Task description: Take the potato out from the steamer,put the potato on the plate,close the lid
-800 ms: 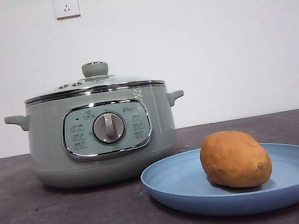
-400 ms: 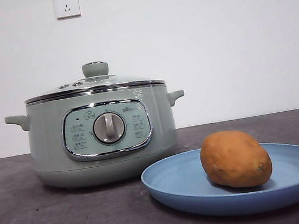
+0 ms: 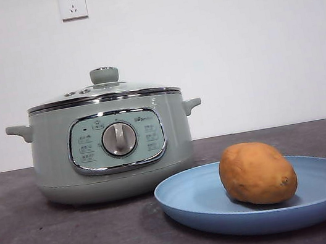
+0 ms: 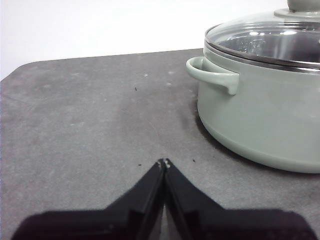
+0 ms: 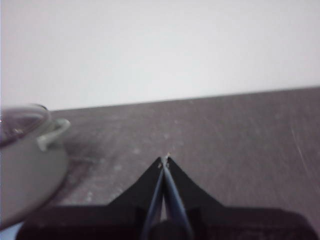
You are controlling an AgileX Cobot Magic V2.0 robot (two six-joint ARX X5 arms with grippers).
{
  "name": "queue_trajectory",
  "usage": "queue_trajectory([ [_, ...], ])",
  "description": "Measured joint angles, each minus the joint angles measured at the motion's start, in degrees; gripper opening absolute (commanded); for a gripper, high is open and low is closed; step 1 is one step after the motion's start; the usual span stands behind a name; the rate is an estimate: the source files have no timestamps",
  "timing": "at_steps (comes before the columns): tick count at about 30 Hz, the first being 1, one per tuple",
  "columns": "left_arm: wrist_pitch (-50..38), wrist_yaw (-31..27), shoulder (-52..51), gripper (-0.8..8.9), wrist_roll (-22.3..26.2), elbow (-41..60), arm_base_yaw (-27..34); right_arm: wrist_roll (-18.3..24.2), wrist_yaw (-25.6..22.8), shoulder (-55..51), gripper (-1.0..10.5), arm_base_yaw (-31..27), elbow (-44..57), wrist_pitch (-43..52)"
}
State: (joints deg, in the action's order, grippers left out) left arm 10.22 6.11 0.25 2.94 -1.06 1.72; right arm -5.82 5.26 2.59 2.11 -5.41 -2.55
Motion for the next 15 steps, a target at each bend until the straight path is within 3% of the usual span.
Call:
queue_trajectory([
  [6,0.00,0.02,0.00,-0.04,0.00,0.00,0.00,-0.81,-0.94,-2.32,0.0,0.00,3.98,-0.02],
  [15,0.02,0.02,0.00,-0.04,0.00,0.00,0.00,-0.90,-0.98,-2.29,0.0,0.00,4.39,-7.28],
])
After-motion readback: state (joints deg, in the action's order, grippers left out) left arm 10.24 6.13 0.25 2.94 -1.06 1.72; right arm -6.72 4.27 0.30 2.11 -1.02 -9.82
